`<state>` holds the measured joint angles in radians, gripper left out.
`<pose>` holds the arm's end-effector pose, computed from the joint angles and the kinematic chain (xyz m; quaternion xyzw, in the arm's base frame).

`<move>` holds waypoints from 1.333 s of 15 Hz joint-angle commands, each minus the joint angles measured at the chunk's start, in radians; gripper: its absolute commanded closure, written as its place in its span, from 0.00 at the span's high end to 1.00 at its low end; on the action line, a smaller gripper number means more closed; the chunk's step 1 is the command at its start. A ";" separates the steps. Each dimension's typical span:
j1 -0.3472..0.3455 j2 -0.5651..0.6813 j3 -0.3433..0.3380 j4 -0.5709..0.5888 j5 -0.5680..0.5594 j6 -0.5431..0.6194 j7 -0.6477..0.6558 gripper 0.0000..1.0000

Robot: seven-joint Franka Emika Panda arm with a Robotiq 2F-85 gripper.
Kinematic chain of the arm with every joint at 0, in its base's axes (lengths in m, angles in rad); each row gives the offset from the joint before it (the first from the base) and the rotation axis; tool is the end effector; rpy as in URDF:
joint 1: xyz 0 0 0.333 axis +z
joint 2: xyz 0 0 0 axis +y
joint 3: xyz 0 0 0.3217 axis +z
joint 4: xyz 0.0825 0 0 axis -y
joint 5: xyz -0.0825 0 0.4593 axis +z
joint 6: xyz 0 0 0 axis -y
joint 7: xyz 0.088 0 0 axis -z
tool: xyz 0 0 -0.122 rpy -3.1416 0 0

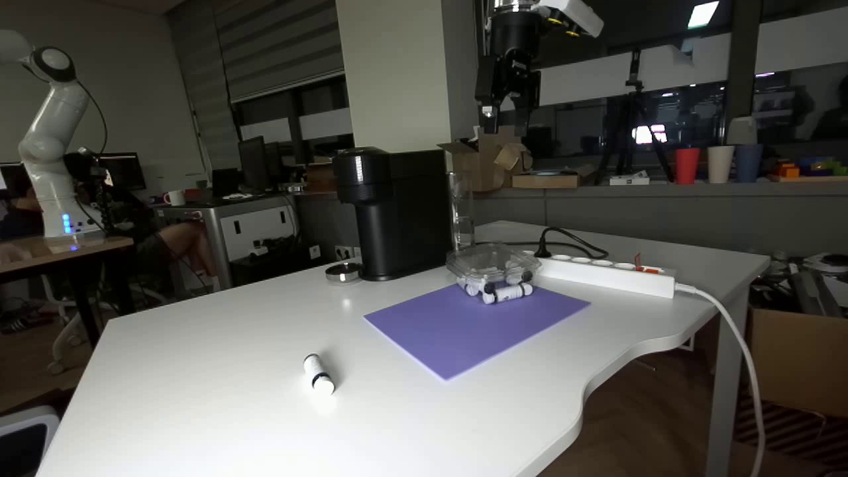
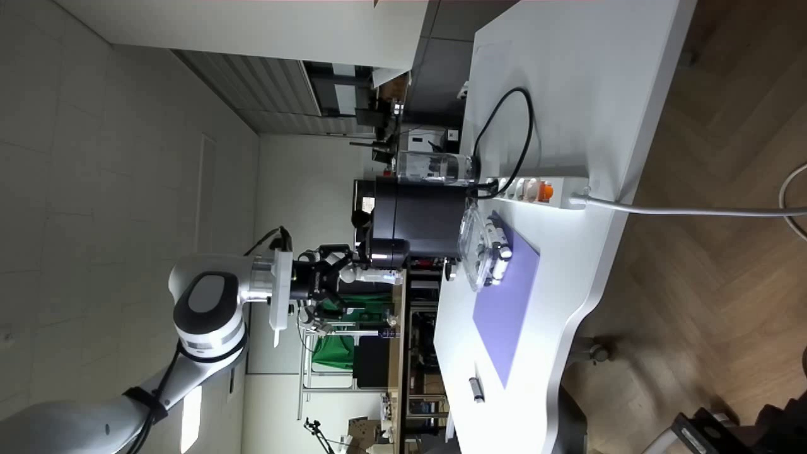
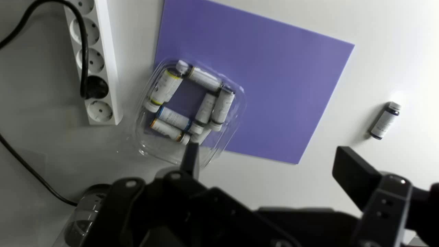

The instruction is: Open the container

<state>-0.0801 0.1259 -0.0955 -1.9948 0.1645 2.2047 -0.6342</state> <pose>0.6466 -0.1062 0.3587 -0.9803 -0.1824 -0.0635 0.0405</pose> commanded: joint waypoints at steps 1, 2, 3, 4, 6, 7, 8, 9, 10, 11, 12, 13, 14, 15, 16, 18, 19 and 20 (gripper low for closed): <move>-0.081 0.161 0.013 0.173 0.116 0.017 -0.196 1.00; -0.103 0.210 0.019 0.224 0.138 0.020 -0.238 1.00; -0.125 0.260 0.027 0.280 0.156 0.015 -0.274 1.00; -0.145 0.309 0.037 0.337 0.167 0.013 -0.298 1.00; -0.177 0.404 0.059 0.445 0.170 0.007 -0.315 1.00; -0.192 0.453 0.072 0.500 0.168 0.001 -0.319 1.00; -0.203 0.497 0.083 0.553 0.161 -0.002 -0.316 1.00; -0.216 0.540 0.098 0.605 0.166 -0.006 -0.311 1.00; -0.225 0.579 0.112 0.656 0.162 -0.011 -0.310 1.00; -0.230 0.619 0.121 0.707 0.154 -0.007 -0.301 1.00; -0.234 0.657 0.129 0.756 0.147 -0.016 -0.291 1.00; -0.238 0.695 0.134 0.806 0.139 -0.023 -0.283 1.00; -0.241 0.732 0.137 0.852 0.132 -0.035 -0.275 1.00; -0.245 0.767 0.138 0.899 0.127 -0.055 -0.267 1.00; -0.251 0.801 0.142 0.944 0.127 -0.077 -0.265 1.00; -0.263 0.869 0.150 1.034 0.128 -0.127 -0.259 1.00; -0.274 0.898 0.154 1.077 0.129 -0.159 -0.262 1.00; -0.279 0.929 0.157 1.119 0.129 -0.184 -0.260 1.00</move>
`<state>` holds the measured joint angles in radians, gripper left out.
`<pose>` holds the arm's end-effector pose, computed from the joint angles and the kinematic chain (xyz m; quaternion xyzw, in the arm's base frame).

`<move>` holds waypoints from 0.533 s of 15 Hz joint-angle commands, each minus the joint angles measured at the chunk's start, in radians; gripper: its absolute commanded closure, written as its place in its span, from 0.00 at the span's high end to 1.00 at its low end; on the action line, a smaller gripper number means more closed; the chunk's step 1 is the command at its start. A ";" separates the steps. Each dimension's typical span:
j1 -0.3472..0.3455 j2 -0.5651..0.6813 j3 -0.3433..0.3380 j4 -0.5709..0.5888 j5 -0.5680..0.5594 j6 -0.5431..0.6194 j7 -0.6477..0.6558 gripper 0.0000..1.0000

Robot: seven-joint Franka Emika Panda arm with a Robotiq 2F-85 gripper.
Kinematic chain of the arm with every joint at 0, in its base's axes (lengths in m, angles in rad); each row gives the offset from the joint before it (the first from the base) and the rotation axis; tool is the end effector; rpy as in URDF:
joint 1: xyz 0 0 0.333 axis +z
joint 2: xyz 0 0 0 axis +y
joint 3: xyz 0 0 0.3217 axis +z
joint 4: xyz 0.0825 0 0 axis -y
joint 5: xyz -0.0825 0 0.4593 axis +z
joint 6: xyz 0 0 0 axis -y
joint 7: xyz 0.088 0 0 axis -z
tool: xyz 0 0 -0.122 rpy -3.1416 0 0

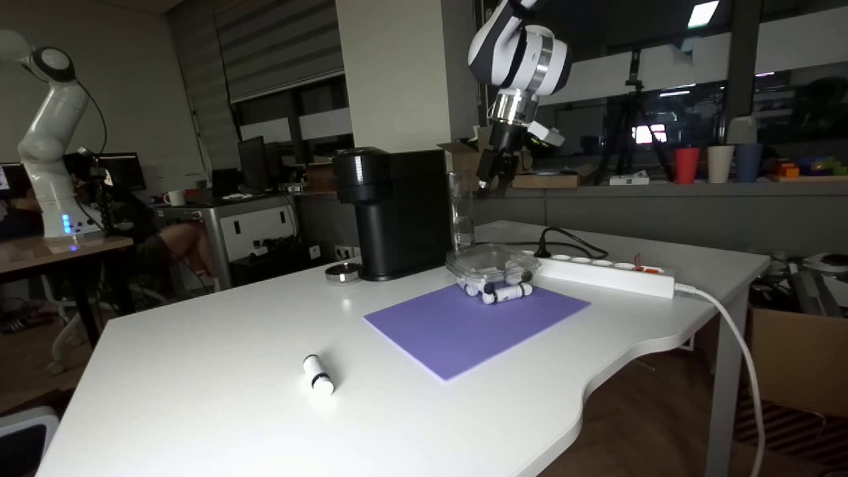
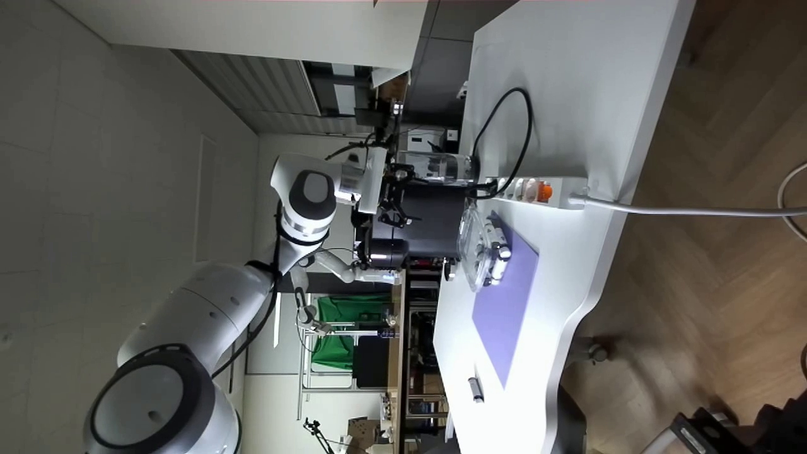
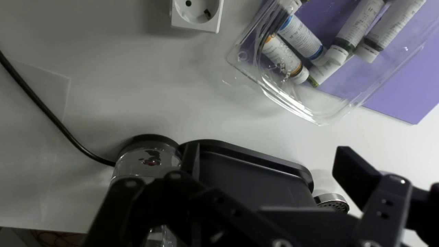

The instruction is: Open the container

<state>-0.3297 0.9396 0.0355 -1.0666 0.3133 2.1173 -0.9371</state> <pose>0.8275 -0.2419 0.2292 -0.9589 -0.2335 -0.1323 0.0917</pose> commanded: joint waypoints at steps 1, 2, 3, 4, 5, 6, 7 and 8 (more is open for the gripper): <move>-0.023 0.150 0.004 0.240 0.001 -0.132 0.039 1.00; -0.029 0.179 0.004 0.280 0.003 -0.163 0.045 1.00; -0.034 0.203 0.005 0.312 0.004 -0.189 0.047 1.00; -0.037 0.227 0.005 0.341 0.005 -0.212 0.053 1.00; -0.040 0.247 0.007 0.367 0.006 -0.233 0.055 1.00; -0.054 0.259 0.037 0.376 -0.015 -0.242 0.064 1.00; -0.054 0.277 0.041 0.397 -0.015 -0.255 0.070 1.00; -0.054 0.290 0.046 0.412 -0.015 -0.267 0.077 1.00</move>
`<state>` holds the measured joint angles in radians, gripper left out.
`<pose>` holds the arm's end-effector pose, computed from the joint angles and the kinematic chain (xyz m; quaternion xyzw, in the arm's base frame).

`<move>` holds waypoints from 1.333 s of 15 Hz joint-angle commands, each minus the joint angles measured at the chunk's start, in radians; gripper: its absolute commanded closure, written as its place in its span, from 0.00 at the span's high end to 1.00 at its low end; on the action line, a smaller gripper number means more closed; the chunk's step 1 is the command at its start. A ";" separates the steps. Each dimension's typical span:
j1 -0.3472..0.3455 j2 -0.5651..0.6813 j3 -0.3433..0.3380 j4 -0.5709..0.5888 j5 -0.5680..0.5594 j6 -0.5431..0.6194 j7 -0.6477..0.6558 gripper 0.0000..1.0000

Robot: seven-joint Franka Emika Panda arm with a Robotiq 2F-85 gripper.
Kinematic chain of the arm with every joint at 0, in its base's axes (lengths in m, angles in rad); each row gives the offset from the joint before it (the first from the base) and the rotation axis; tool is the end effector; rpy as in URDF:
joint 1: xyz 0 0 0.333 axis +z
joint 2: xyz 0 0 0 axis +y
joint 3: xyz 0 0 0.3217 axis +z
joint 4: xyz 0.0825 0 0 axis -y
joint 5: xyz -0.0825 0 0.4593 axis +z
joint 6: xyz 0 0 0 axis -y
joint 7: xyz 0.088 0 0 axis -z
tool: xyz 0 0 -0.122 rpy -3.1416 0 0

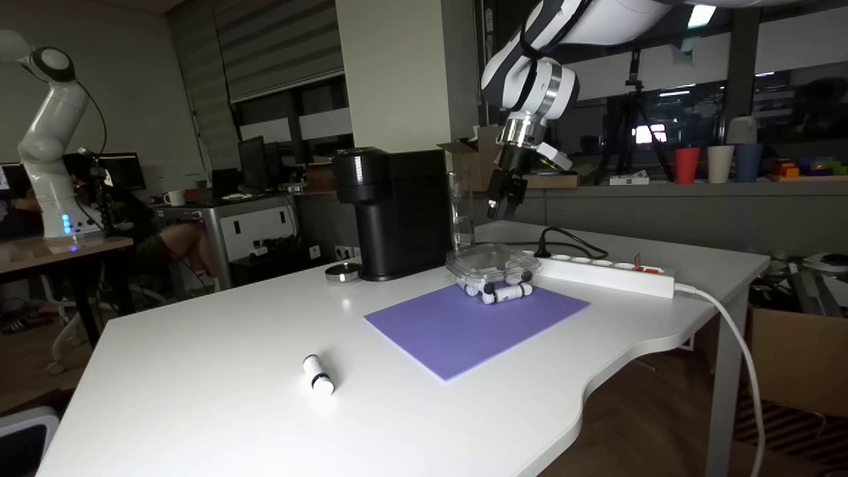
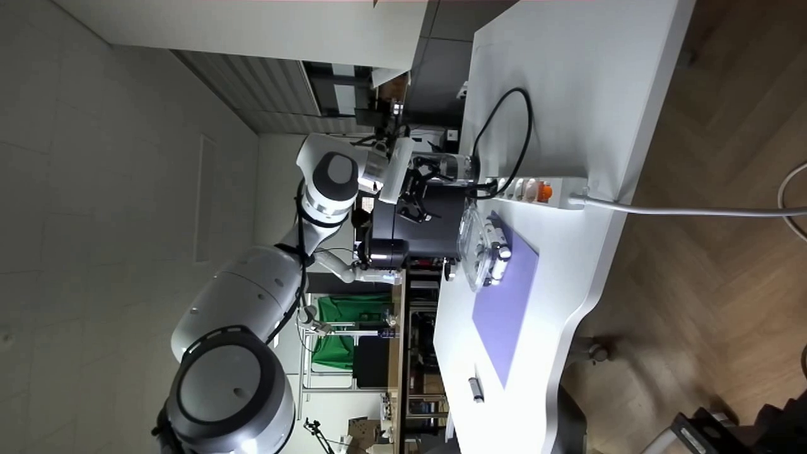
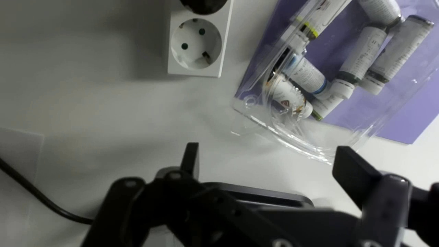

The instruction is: Open the container

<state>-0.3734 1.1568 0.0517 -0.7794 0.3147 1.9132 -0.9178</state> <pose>0.8308 -0.2699 0.1816 -0.9599 -0.2225 -0.0911 0.1445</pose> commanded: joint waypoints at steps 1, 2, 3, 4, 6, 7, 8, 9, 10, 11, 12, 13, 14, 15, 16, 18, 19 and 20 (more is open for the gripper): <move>-0.010 0.089 0.034 0.143 -0.018 -0.075 0.063 1.00; -0.009 0.104 0.036 0.161 -0.020 -0.086 0.071 1.00; -0.007 0.119 0.040 0.179 -0.022 -0.097 0.076 1.00; -0.006 0.133 0.044 0.192 -0.023 -0.101 0.077 1.00; 0.010 0.146 0.023 0.196 -0.006 -0.090 0.071 1.00; 0.015 0.155 0.021 0.202 -0.008 -0.084 0.074 1.00; 0.020 0.163 0.018 0.208 -0.011 -0.076 0.075 1.00; 0.024 0.171 0.016 0.214 -0.013 -0.070 0.075 1.00; 0.026 0.178 0.017 0.219 -0.012 -0.065 0.075 1.00; 0.029 0.183 0.017 0.224 -0.011 -0.062 0.076 1.00; 0.030 0.188 0.016 0.229 -0.011 -0.060 0.077 1.00; 0.032 0.193 0.017 0.232 -0.010 -0.058 0.078 1.00; 0.033 0.195 0.017 0.234 -0.009 -0.056 0.081 1.00; 0.033 0.195 0.018 0.237 -0.008 -0.062 0.084 1.00; 0.033 0.195 0.017 0.239 -0.007 -0.066 0.093 1.00; 0.029 0.187 0.018 0.242 -0.003 -0.089 0.122 1.00; 0.025 0.183 0.021 0.244 0.000 -0.104 0.134 1.00; 0.024 0.179 0.020 0.247 0.000 -0.115 0.151 1.00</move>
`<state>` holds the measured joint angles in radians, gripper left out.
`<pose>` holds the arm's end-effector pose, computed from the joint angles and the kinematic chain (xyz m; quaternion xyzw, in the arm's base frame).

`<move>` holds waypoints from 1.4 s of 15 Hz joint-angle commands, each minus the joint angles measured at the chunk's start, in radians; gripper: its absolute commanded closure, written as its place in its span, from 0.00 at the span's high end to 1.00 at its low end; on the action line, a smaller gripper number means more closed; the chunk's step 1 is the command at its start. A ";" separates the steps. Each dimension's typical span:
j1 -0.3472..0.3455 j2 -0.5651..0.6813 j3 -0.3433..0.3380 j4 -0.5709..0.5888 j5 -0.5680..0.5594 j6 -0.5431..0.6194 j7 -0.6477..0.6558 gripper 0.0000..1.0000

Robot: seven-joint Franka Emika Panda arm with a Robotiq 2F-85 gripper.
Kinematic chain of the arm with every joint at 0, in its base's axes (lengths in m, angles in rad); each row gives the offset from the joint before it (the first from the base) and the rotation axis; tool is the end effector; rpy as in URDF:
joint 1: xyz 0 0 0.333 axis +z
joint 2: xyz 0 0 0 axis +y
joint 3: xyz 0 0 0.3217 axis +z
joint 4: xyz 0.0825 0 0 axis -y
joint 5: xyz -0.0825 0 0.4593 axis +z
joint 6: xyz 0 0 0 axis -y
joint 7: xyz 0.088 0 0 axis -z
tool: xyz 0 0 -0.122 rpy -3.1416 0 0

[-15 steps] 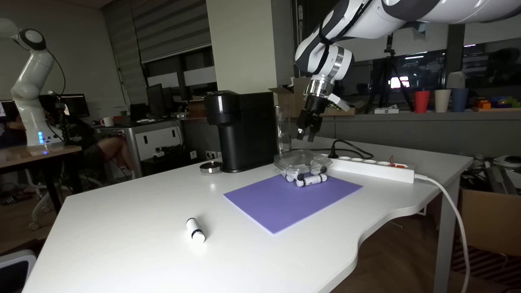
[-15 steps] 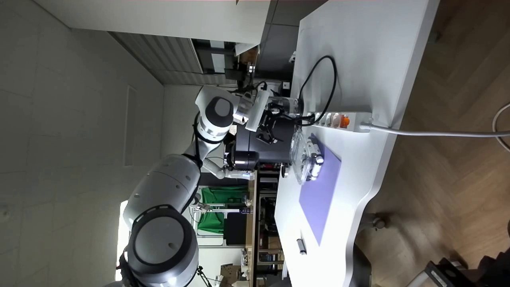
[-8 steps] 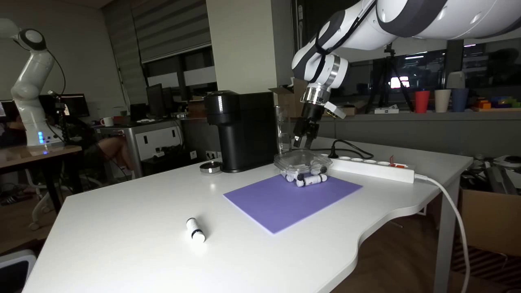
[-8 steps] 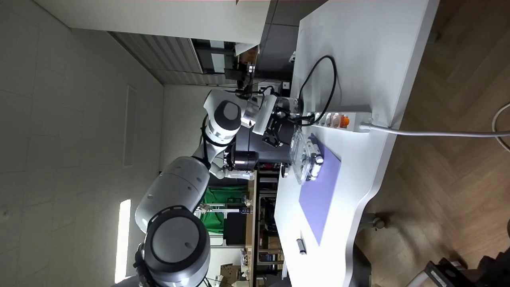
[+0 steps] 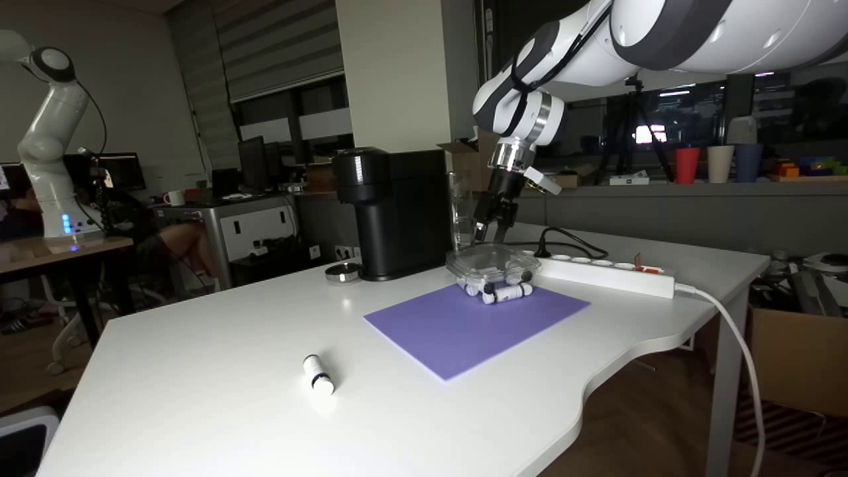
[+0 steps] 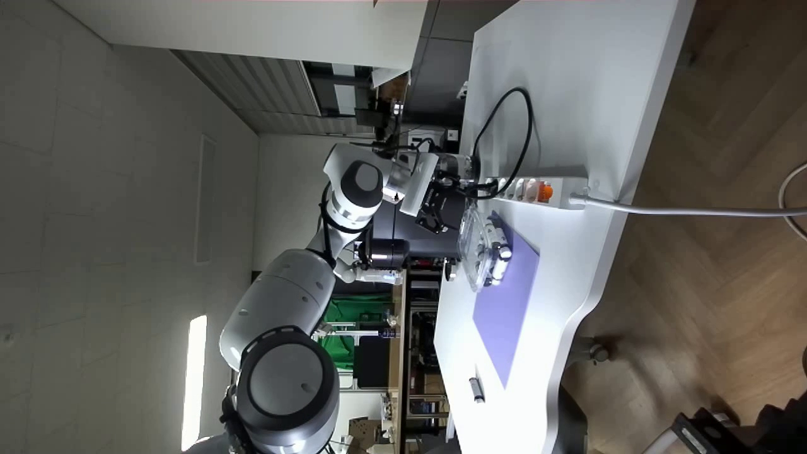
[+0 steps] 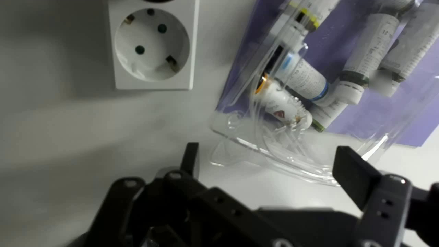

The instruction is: Open the container

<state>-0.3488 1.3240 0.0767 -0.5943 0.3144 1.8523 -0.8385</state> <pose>0.8405 -0.2418 0.1328 -0.9613 -0.2011 -0.0739 0.1735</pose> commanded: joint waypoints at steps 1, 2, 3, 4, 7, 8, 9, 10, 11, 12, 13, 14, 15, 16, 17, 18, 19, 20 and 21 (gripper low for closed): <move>-0.008 0.005 0.003 0.064 0.008 -0.085 0.083 1.00; -0.014 0.001 0.010 0.067 0.015 -0.117 0.092 1.00; -0.021 -0.001 0.018 0.070 0.023 -0.155 0.101 1.00; -0.028 -0.002 0.027 0.073 0.031 -0.193 0.111 1.00; -0.061 -0.001 0.063 0.081 0.086 -0.339 0.135 1.00; -0.068 0.001 0.071 0.087 0.100 -0.369 0.147 1.00; -0.073 0.002 0.078 0.093 0.113 -0.390 0.156 1.00; -0.080 -0.001 0.087 0.099 0.126 -0.412 0.160 1.00; -0.084 -0.004 0.097 0.104 0.140 -0.427 0.163 1.00; -0.086 -0.008 0.107 0.109 0.154 -0.438 0.165 1.00; -0.084 -0.015 0.121 0.115 0.167 -0.452 0.158 1.00; -0.079 -0.023 0.133 0.121 0.179 -0.459 0.153 1.00; -0.070 -0.034 0.149 0.126 0.192 -0.464 0.146 1.00; -0.061 -0.044 0.163 0.130 0.202 -0.467 0.140 1.00; -0.049 -0.054 0.184 0.131 0.213 -0.472 0.133 1.00; -0.037 -0.062 0.205 0.131 0.229 -0.475 0.132 1.00; -0.018 -0.065 0.230 0.124 0.244 -0.482 0.129 1.00; 0.002 -0.065 0.252 0.117 0.254 -0.494 0.119 1.00; 0.024 -0.063 0.270 0.112 0.261 -0.506 0.114 1.00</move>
<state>-0.3735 1.2602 0.3037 -0.4854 0.5536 1.3831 -0.7274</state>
